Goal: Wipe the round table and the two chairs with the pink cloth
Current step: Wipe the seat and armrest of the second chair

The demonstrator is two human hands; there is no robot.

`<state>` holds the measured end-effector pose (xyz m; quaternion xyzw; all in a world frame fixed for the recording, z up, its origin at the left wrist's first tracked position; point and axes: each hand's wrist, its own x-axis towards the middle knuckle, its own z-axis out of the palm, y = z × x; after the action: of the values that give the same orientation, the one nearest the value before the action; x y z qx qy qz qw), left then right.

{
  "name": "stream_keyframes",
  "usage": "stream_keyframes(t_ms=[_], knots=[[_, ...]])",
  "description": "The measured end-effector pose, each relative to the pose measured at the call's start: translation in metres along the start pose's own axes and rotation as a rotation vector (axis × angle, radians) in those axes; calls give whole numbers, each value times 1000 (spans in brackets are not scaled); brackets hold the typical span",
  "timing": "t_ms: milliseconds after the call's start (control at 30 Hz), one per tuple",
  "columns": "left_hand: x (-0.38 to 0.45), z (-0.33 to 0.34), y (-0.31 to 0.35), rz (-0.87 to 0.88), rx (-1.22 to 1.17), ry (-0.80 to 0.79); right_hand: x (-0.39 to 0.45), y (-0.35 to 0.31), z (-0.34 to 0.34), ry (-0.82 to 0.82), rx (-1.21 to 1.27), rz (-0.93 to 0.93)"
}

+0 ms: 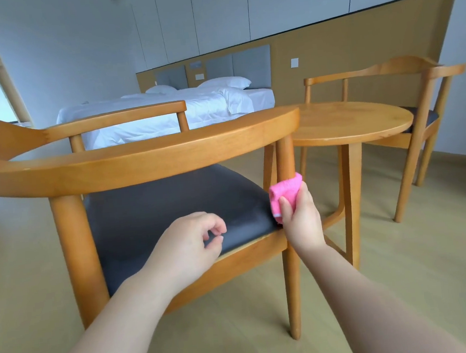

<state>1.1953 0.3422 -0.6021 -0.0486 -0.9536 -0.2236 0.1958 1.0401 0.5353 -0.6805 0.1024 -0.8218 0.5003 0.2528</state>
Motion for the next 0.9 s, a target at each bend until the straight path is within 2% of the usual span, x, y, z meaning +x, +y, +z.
stream_keyframes(t_ms=[133, 267, 467, 600, 900], knots=[[-2, 0, 1, 0, 26, -29, -26, 36, 10, -82, 37, 149], [-2, -3, 2, -16, 11, -15, -35, 45, 14, -103, 82, 225], [-6, -9, 2, -11, 12, -27, -43, 36, 9, -130, 116, 228], [-11, -13, -1, -1, 24, -43, -51, 32, 14, -75, 123, 228], [-21, -19, -11, 13, 34, -84, -71, 46, 25, -92, 164, 304]])
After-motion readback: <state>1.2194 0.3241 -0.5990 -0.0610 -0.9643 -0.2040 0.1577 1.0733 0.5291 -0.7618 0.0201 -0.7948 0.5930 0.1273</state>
